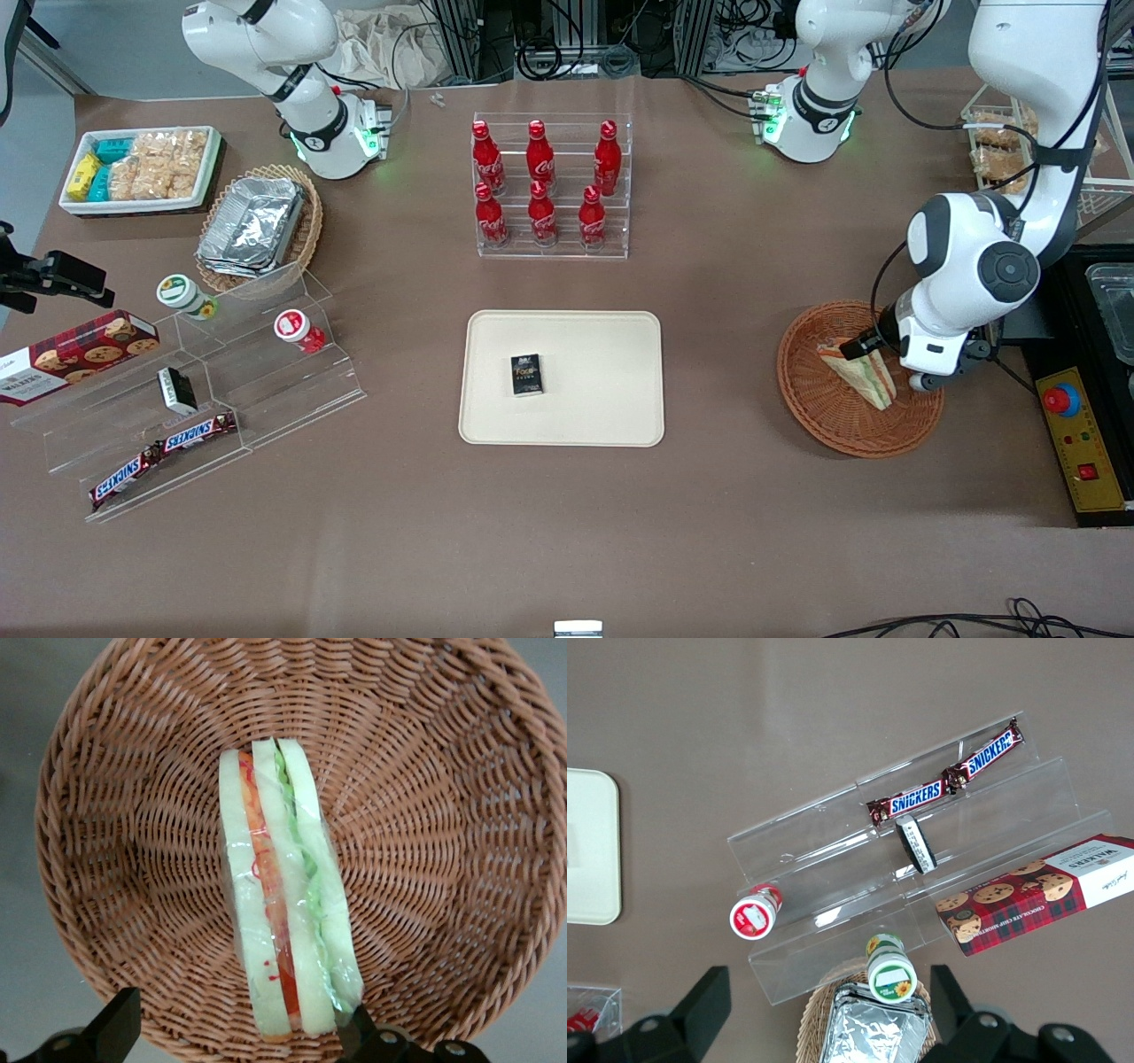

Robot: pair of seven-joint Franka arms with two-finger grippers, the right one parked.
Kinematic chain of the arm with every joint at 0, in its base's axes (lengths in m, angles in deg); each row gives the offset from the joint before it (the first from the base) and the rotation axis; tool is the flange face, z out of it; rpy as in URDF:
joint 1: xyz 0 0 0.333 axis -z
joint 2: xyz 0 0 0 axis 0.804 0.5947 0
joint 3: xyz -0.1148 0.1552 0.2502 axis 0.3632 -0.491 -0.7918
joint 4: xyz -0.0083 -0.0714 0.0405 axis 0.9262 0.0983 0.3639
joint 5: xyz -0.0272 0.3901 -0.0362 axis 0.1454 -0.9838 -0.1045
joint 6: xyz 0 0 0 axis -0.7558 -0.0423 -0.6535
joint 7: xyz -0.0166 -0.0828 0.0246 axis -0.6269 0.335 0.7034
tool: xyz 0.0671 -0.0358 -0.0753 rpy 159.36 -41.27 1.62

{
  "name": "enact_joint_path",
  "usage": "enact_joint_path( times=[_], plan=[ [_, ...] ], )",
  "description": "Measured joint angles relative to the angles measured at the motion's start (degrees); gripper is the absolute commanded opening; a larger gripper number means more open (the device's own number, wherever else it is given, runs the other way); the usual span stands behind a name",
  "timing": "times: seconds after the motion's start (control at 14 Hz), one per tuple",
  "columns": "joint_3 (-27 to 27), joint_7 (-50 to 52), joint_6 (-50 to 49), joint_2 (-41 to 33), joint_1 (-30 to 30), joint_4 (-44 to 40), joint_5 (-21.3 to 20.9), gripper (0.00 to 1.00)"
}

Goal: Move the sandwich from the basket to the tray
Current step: 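Close the left gripper on the sandwich and lift it from the basket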

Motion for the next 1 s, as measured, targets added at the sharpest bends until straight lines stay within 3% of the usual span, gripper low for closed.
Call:
enact_joint_path(
  times=[0.5,0.79,1.0],
  plan=[
    [0.07,7.20,-0.42,2.70,0.03,-3.85,0.02,1.00],
    [0.05,8.42,-12.35,2.81,0.01,-10.49,0.07,1.00],
    [0.04,12.68,-13.32,4.09,0.01,-12.24,0.10,1.00]
  ],
)
